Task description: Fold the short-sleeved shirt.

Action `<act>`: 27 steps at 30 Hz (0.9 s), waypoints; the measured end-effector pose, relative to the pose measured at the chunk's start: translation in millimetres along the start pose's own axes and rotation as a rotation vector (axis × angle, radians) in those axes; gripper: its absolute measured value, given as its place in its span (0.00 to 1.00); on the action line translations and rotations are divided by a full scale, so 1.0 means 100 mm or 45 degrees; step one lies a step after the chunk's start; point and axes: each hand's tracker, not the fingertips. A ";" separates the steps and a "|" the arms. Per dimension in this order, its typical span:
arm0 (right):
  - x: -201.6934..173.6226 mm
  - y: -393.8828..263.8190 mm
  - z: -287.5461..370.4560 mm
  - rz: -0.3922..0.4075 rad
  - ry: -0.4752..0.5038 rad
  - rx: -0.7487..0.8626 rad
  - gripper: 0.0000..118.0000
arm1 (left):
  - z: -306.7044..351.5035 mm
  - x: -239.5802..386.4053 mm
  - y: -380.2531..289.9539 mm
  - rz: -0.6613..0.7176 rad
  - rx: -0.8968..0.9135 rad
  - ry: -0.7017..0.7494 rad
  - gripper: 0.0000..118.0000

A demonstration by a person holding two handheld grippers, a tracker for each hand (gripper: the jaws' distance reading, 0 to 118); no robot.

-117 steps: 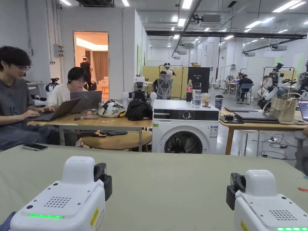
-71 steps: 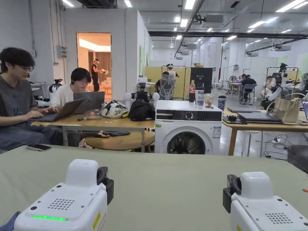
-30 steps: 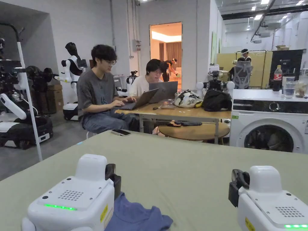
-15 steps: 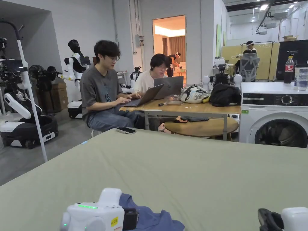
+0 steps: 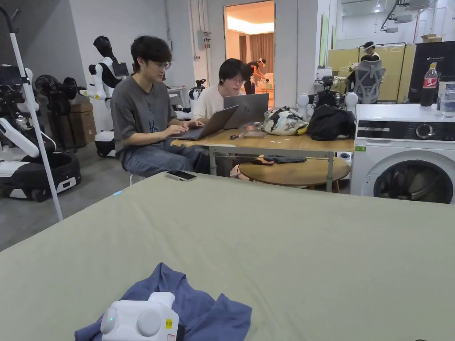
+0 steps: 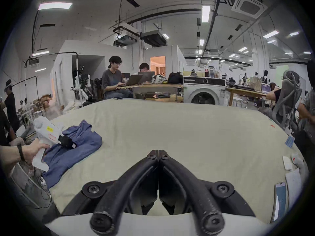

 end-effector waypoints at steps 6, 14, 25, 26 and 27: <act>0.23 0.03 0.19 -0.031 -0.014 0.011 0.00 | 0.96 -0.24 0.53 0.312 0.374 -0.171 0.00; 0.63 0.12 0.54 -0.124 -0.115 0.073 0.00 | 2.74 0.32 1.95 0.008 0.825 -0.003 0.00; 1.01 0.08 1.04 -0.178 -0.236 0.111 0.00 | 1.66 2.20 1.33 -0.404 0.580 -0.313 0.00; 1.04 0.07 1.10 -0.154 -0.247 0.100 0.00 | 1.42 2.37 1.13 -0.432 0.502 -0.402 0.00; 1.07 0.05 1.15 -0.121 -0.268 0.096 0.00 | 1.24 2.62 0.87 -0.395 0.438 -0.498 0.00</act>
